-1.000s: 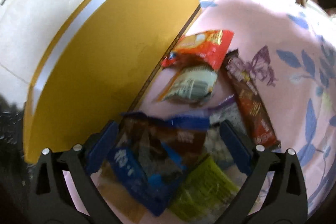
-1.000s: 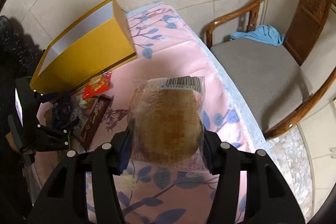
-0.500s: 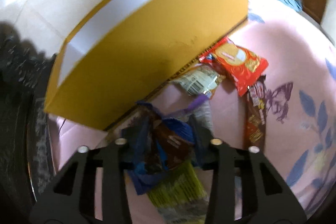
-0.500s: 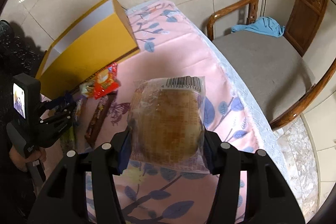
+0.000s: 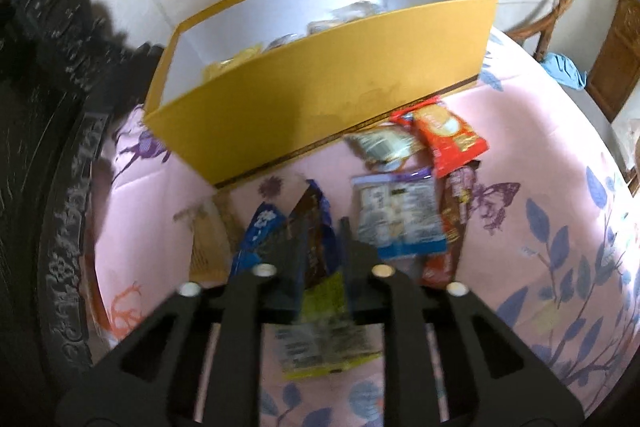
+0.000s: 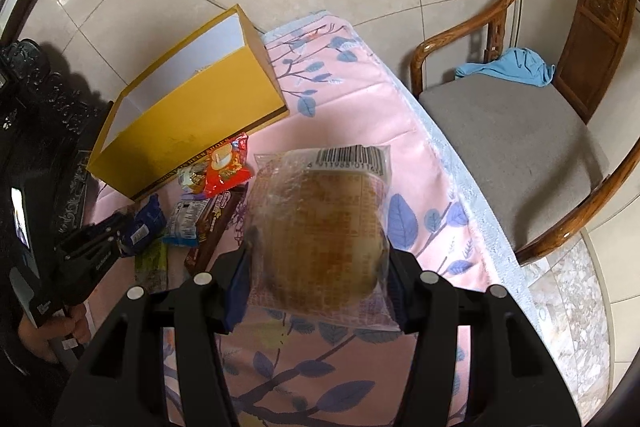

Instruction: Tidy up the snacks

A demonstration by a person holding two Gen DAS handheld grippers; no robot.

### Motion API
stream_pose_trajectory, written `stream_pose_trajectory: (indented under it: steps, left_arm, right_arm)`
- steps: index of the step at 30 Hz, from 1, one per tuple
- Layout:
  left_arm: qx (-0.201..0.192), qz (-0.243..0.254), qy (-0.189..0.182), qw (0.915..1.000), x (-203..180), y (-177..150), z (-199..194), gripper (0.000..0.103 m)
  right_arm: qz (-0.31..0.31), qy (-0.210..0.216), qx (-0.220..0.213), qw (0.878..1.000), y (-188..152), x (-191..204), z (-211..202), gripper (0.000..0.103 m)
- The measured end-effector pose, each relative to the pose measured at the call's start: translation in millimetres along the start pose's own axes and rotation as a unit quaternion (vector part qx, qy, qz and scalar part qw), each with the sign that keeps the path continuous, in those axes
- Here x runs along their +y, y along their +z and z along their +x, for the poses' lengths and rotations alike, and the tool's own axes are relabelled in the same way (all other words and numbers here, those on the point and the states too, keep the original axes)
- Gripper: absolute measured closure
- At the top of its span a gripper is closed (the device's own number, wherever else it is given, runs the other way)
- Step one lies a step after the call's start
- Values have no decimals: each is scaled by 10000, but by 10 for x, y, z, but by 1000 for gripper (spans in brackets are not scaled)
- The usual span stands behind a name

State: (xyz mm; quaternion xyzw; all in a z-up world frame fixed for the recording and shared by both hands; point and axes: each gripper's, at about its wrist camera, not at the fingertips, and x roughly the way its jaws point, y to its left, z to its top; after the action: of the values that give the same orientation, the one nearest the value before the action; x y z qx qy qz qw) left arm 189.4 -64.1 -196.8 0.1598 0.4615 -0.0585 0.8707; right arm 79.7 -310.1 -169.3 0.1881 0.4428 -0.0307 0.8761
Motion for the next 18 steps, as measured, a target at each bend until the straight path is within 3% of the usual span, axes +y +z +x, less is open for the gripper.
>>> stream_pose_trajectory:
  steps: [1, 3, 6, 8, 13, 14, 16, 17, 18]
  left_arm:
    - [-43, 48, -11, 10000, 28, -41, -24, 60]
    - [-192, 278, 22, 9994, 102, -93, -70, 32]
    - [-133, 615, 66, 9980, 217, -77, -26, 18]
    - [-138, 784, 331, 9963, 270, -64, 36, 13]
    - [226, 538, 236, 9980, 342, -72, 232, 13]
    - [283, 380, 135, 9988, 355, -69, 254, 13]
    - [316, -80, -422, 9986, 376, -72, 274, 13]
    - [298, -139, -647, 9974, 364, -77, 284, 13]
    - [268, -27, -631, 9976, 320, -82, 298, 13]
  right_arm:
    - [-3, -2, -17, 10000, 3, -15, -10, 47]
    - [12, -35, -36, 10000, -2, -40, -25, 47]
    - [132, -29, 8, 9999, -18, -86, -10, 47]
    - [214, -53, 23, 9998, -38, -116, 16, 47]
    - [322, -71, 131, 9994, -66, -179, 84, 47]
    - [331, -90, 143, 9993, -68, -193, 93, 47]
    - [371, -68, 154, 9992, -59, -212, 104, 47]
    - [368, -70, 175, 9991, -48, -219, 115, 47]
    - [360, -70, 182, 9992, -41, -225, 121, 47]
